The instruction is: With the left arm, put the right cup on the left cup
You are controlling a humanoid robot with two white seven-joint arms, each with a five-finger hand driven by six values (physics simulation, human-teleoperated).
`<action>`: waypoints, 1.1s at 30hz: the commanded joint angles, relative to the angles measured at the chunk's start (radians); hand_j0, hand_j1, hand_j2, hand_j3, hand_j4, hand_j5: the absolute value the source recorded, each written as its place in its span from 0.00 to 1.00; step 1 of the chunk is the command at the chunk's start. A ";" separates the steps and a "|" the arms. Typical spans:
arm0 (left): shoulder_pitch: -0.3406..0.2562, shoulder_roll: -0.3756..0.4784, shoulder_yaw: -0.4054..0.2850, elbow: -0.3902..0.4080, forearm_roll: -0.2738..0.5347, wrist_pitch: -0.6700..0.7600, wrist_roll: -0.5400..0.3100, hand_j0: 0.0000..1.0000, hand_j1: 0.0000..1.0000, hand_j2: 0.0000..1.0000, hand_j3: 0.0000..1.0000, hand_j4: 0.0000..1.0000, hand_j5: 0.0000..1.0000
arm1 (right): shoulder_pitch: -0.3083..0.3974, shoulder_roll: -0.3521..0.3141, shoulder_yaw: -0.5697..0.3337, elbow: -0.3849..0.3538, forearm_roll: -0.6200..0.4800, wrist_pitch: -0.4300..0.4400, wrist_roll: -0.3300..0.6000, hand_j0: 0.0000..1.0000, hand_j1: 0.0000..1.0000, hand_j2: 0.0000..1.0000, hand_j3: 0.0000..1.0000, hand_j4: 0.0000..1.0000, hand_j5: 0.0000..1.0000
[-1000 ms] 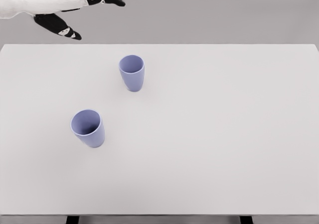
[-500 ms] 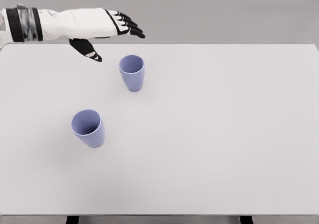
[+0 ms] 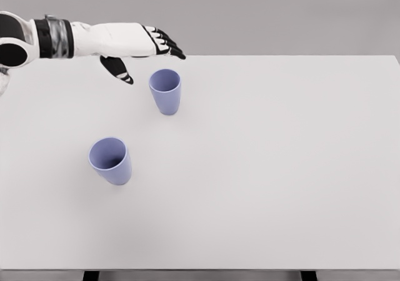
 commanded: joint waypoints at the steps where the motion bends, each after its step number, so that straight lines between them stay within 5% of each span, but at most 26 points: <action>1: 0.000 -0.015 -0.007 0.025 -0.007 0.003 0.000 0.98 0.98 0.98 0.98 0.98 0.98 | 0.000 0.000 0.000 0.000 -0.001 0.000 0.000 1.00 1.00 1.00 1.00 1.00 1.00; 33: -0.043 -0.141 -0.095 0.157 -0.166 0.003 0.000 0.98 0.98 0.98 0.98 0.98 0.98 | 0.000 0.000 0.000 0.000 -0.001 0.000 0.000 1.00 1.00 1.00 1.00 1.00 1.00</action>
